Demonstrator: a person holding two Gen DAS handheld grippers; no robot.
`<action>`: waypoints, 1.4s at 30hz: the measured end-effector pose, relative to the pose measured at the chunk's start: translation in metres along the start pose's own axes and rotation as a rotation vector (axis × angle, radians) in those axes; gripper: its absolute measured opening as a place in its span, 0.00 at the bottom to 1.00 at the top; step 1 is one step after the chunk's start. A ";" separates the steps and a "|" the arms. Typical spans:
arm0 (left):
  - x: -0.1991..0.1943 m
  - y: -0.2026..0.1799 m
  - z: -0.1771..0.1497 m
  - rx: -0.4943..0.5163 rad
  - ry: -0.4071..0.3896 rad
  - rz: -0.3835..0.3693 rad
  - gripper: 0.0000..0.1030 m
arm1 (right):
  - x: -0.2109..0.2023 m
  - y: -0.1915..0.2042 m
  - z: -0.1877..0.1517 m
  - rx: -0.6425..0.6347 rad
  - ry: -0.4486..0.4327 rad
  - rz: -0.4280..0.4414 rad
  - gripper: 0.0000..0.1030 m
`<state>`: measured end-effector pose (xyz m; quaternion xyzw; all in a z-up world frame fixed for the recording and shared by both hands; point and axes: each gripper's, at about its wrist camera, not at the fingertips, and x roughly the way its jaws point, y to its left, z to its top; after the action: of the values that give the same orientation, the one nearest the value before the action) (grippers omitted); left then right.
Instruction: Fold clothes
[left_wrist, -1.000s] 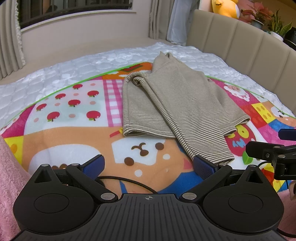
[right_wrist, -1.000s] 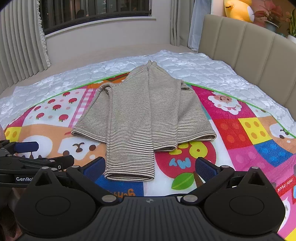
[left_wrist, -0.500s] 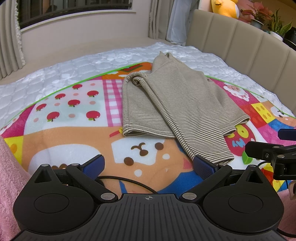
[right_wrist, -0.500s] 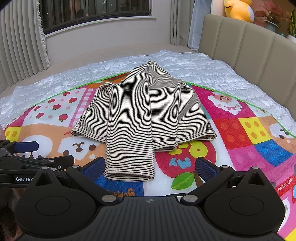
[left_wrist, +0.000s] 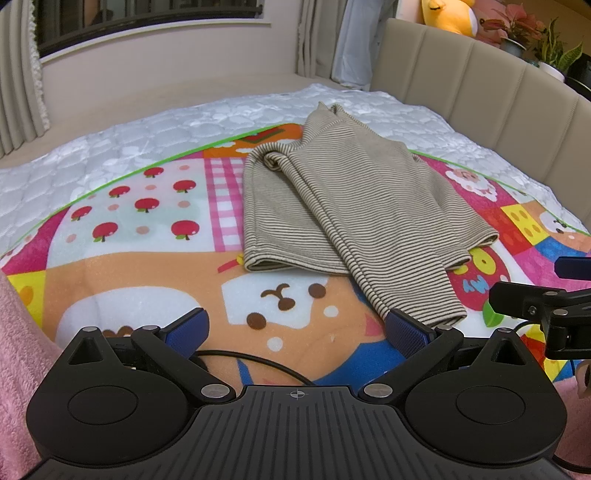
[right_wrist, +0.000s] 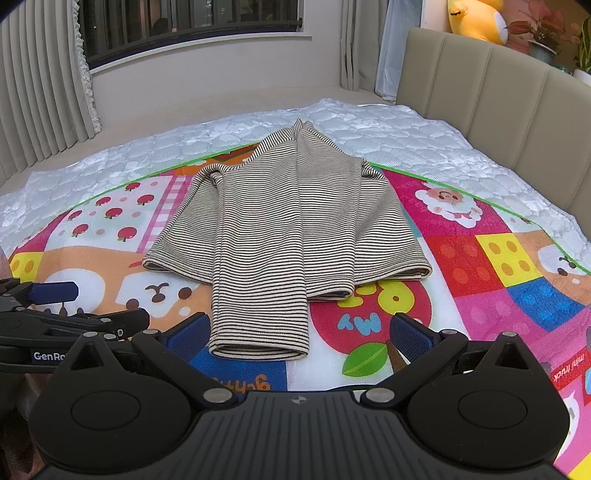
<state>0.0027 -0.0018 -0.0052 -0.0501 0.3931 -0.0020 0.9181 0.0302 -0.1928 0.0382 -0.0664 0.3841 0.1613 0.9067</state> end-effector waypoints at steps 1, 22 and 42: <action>0.000 0.000 0.000 -0.001 0.002 0.001 1.00 | 0.000 -0.001 0.000 0.005 0.002 0.006 1.00; 0.060 -0.003 0.129 0.007 -0.035 -0.314 1.00 | 0.038 -0.081 0.106 0.308 -0.250 0.192 1.00; 0.202 0.031 0.127 -0.267 0.247 -0.406 1.00 | 0.123 -0.076 0.105 0.240 -0.296 0.089 1.00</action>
<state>0.2324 0.0318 -0.0668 -0.2479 0.4808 -0.1405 0.8292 0.2077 -0.2089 0.0222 0.0836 0.2658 0.1625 0.9466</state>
